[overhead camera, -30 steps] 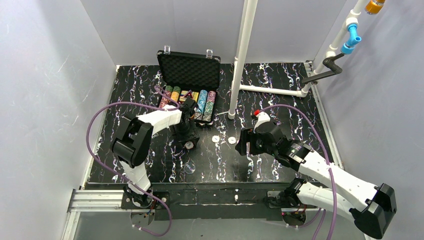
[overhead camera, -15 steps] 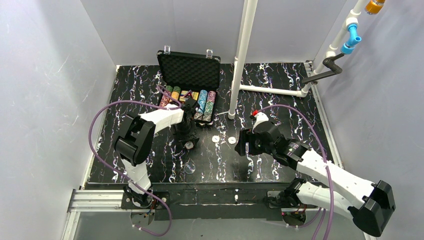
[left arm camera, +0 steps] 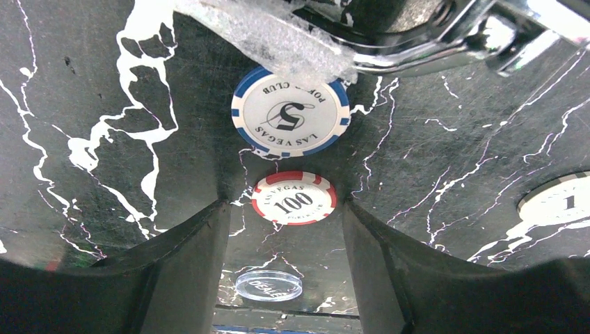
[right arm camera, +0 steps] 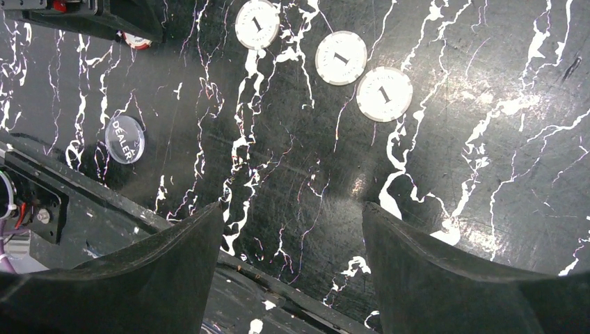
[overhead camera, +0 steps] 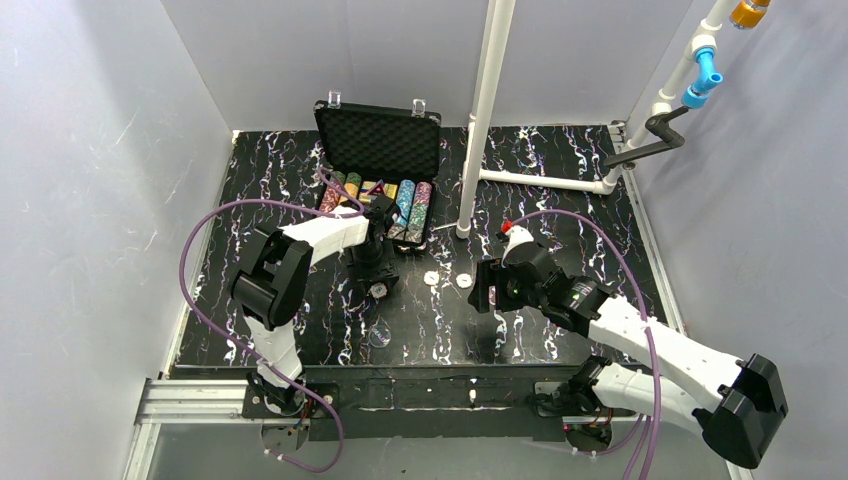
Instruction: Pack up texas hold em set
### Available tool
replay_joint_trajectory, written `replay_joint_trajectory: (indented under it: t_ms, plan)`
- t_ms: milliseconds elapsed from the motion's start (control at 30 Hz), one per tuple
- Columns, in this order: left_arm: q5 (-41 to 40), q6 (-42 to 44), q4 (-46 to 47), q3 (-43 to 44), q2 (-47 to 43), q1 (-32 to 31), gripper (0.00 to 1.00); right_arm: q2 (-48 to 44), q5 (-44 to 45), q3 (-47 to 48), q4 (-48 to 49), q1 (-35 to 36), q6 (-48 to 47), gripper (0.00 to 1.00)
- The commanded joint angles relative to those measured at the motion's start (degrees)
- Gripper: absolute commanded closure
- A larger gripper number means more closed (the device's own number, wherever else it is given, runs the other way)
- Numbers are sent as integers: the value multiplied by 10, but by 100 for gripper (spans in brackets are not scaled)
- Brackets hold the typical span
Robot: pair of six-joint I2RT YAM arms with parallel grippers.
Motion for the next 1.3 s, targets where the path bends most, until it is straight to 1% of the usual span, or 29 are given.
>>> replay_joint_trajectory:
  t_ms: [0,133,300,433,500,800,967,1033,1133,1267]
  plan:
    - [-34,14,31,-6,21,0,42,2,-6,20,3,-1,6,20]
    - [-39,32,41,-10,20,0,48,4,-7,22,2,-1,7,20]
    - [-42,58,51,-9,16,0,60,7,-7,24,0,-1,8,20]
    - [-37,75,52,-5,10,0,75,14,-10,28,0,-2,8,20]
    - [-35,81,51,-6,-2,0,78,18,-15,30,4,-1,10,20]
    - [-1,106,56,-47,-86,0,87,51,-57,43,30,-3,30,19]
    - [23,121,57,-72,-136,-1,92,79,-109,56,49,-11,47,19]
    - [53,130,64,-84,-164,-1,93,95,-128,62,56,-15,54,19]
    - [93,161,88,-104,-207,0,94,114,-174,69,79,-30,81,19]
    - [146,206,116,-118,-246,0,96,152,-274,81,127,-67,129,19]
